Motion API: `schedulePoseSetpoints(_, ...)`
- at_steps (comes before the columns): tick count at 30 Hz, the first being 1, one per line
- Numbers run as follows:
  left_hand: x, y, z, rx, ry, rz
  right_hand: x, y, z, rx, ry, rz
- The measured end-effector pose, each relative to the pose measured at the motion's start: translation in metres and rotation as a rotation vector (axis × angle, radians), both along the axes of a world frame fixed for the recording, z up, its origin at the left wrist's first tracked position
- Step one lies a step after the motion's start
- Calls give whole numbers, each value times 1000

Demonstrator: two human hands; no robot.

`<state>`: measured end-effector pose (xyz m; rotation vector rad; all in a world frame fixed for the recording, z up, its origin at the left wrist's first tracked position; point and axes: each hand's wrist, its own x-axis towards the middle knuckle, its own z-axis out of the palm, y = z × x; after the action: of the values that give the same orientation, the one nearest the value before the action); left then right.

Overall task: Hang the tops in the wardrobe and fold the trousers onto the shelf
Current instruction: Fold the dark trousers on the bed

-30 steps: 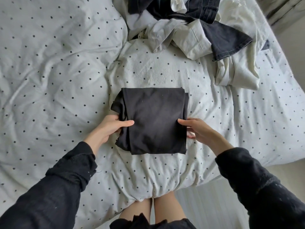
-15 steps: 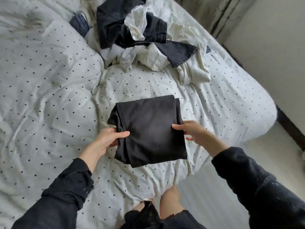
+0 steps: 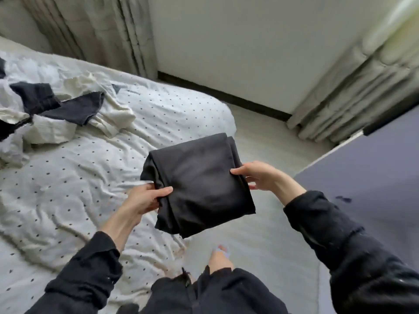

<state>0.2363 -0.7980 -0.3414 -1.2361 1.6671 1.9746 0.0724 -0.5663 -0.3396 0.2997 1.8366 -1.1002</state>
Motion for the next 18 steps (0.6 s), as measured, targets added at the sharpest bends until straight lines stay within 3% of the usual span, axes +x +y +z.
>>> schedulePoseSetpoints(9,-129,194,24,57,53,-499,0,241,26,-59,48,-561)
schedulePoseSetpoints(18,-231,357,55,15,291,-891,29,387,82,-32,188,-970)
